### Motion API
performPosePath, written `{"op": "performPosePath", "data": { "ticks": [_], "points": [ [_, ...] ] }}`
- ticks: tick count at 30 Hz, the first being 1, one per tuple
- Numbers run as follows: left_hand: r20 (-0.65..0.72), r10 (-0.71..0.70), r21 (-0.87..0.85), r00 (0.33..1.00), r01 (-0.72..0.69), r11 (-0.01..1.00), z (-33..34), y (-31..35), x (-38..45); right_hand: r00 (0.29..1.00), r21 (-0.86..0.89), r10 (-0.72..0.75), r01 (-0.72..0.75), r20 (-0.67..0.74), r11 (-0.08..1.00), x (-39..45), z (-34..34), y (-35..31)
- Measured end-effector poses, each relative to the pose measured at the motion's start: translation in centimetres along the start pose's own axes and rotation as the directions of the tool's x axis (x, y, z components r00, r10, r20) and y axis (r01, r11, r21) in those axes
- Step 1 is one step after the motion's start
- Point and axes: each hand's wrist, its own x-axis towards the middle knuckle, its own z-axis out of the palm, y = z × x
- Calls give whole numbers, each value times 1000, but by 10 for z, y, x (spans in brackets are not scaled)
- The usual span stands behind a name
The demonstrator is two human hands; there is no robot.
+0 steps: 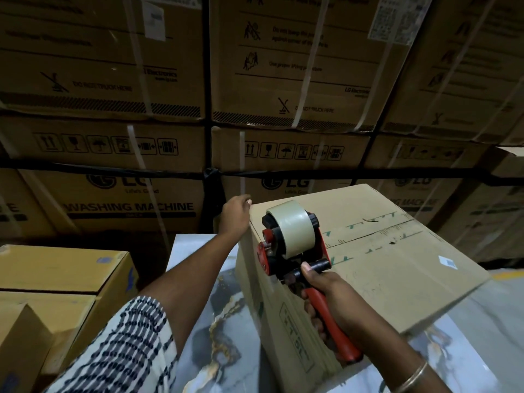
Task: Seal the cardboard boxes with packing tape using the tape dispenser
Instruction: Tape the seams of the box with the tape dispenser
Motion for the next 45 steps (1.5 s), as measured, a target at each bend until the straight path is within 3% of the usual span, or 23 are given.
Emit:
{"op": "performPosePath", "data": {
  "ticks": [3,12,15,26,38,40,42,45],
  "points": [
    [-10,18,-239,1000,-20,971,11,-11,-24,1000,-5,-1,1,-7,1000,-1,0,2],
    [46,-245,-678,968,211,704,41,-16,-34,999,33,33,-33,-6,999,2,-2,0],
    [42,-241,-656,970,209,725,48,-21,-25,999,25,30,-30,-15,999,6,-2,-3],
    [79,-209,-303,975,223,927,56,-16,13,997,39,48,-46,-57,998,36,-8,-25],
    [82,-254,-194,964,266,944,56,-8,13,996,-2,86,-86,-36,996,-16,-20,1],
    [-46,-194,-155,980,184,971,50,-5,4,996,-2,78,-78,-46,997,-16,-18,1],
    [-105,13,-156,994,-29,987,42,-3,-12,996,1,77,-77,-55,997,-16,-16,1],
    [37,368,-170,929,-357,918,35,-13,-47,995,12,85,-85,-61,996,-17,-16,3]
  ]
}}
